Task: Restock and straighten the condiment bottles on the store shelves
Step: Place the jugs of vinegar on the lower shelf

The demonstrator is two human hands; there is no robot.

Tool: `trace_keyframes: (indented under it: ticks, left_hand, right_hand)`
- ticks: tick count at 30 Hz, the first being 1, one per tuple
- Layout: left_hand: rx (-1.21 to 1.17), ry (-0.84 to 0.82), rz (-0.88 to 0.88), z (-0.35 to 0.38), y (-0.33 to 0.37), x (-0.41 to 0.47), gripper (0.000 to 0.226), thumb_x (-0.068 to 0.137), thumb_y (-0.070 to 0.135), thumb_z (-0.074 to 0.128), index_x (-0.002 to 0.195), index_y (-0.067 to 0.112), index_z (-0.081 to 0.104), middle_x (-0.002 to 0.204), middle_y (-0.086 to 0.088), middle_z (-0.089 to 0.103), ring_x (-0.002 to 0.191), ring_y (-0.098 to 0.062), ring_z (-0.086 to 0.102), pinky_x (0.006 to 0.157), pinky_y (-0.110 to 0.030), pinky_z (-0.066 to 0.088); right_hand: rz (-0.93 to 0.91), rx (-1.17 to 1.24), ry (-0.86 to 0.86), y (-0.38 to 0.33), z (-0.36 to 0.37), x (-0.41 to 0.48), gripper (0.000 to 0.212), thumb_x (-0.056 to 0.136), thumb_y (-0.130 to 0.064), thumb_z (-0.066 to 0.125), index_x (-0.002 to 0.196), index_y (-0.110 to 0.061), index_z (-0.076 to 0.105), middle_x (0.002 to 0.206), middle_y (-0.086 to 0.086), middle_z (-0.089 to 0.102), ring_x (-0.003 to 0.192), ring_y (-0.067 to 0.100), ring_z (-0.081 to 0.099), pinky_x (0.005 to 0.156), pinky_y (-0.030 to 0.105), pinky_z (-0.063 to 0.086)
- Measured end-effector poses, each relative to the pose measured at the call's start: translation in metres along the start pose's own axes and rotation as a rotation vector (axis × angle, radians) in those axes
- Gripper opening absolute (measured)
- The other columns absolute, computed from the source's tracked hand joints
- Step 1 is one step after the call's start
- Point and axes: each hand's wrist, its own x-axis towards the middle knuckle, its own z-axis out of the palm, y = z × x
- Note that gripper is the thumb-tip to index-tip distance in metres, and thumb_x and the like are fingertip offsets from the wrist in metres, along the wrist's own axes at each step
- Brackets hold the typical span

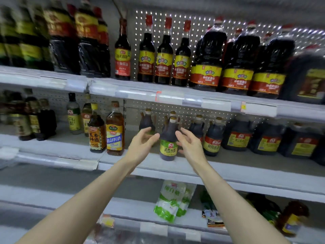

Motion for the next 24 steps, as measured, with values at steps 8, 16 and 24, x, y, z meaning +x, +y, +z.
trace_keyframes:
  ticks: [8, 16, 24]
  left_hand:
    - [0.03, 0.096, 0.111, -0.063, 0.081, -0.107, 0.049, 0.094, 0.033, 0.057, 0.139, 0.02, 0.044, 0.106, 0.011, 0.059, 0.092, -0.005, 0.057, 0.09, -0.036, 0.051]
    - [0.031, 0.139, 0.151, -0.145, 0.102, -0.15, 0.05, 0.093, 0.034, 0.058, 0.139, 0.021, 0.044, 0.118, -0.001, 0.062, 0.105, -0.006, 0.059, 0.095, -0.033, 0.049]
    - [0.019, 0.081, 0.112, -0.252, 0.044, -0.158, 0.047, 0.093, 0.033, 0.058, 0.137, 0.022, 0.045, 0.116, 0.002, 0.061, 0.101, -0.002, 0.057, 0.089, -0.025, 0.048]
  right_hand:
    - [-0.152, 0.0, -0.089, -0.094, 0.023, -0.094, 0.048, 0.095, -0.036, 0.057, 0.139, -0.019, 0.049, 0.127, 0.003, 0.062, 0.104, 0.015, 0.064, 0.092, 0.037, 0.053]
    - [-0.213, -0.004, -0.145, -0.137, 0.087, -0.145, 0.045, 0.095, -0.037, 0.056, 0.136, -0.02, 0.052, 0.117, -0.002, 0.064, 0.099, 0.011, 0.064, 0.085, 0.03, 0.054]
    - [-0.135, 0.018, -0.12, -0.113, 0.209, -0.163, 0.043, 0.095, -0.038, 0.055, 0.134, -0.019, 0.054, 0.121, 0.002, 0.065, 0.1, 0.013, 0.065, 0.08, 0.024, 0.053]
